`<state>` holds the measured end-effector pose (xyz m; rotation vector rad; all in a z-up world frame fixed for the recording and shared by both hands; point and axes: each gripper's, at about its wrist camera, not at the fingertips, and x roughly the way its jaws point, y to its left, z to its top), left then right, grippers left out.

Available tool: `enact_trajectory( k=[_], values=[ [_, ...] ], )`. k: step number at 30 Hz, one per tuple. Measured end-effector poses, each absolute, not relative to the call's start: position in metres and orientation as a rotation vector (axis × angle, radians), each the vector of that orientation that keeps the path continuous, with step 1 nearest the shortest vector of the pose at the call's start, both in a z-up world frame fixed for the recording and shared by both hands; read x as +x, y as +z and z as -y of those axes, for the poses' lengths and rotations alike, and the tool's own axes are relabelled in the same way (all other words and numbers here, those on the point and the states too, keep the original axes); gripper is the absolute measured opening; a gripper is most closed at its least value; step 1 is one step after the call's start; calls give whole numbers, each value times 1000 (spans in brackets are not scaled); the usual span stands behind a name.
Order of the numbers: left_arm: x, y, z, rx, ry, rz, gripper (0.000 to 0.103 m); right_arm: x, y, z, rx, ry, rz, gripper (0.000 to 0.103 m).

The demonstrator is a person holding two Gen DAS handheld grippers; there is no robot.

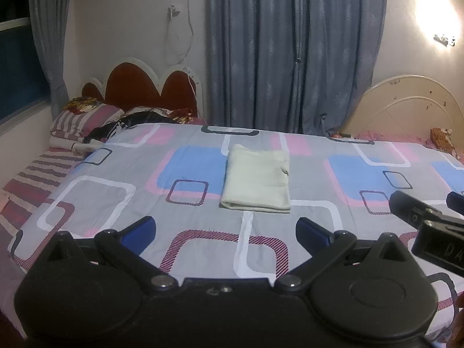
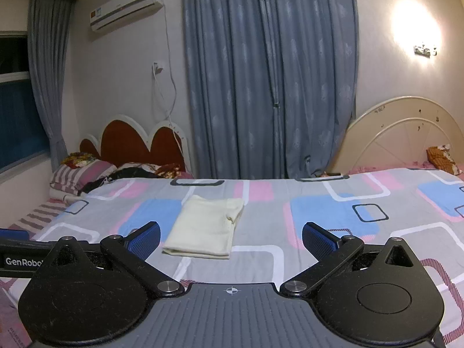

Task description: Fold small clothes

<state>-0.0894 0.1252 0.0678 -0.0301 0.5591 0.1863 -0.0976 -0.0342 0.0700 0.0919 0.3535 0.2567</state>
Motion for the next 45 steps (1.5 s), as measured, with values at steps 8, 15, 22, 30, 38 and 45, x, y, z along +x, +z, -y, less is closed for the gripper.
enact_trajectory(
  k=[8, 15, 22, 30, 38, 45],
  values=[
    [-89, 69, -126, -34, 194, -561, 102, -96, 68, 32, 89, 259, -361, 103],
    [-88, 71, -128, -37, 198, -560, 102, -95, 67, 31, 85, 261, -367, 103],
    [-87, 72, -131, -39, 199, -563, 102, -94, 64, 29, 84, 261, -376, 103],
    [-84, 72, -134, -39, 202, -567, 102, -94, 62, 24, 85, 263, -382, 103],
    [-82, 69, -137, -38, 204, -576, 102, -90, 60, 22, 84, 265, -394, 103],
    [-72, 63, -136, -32, 188, -594, 102, -82, 57, 20, 82, 266, -409, 103]
  ],
)
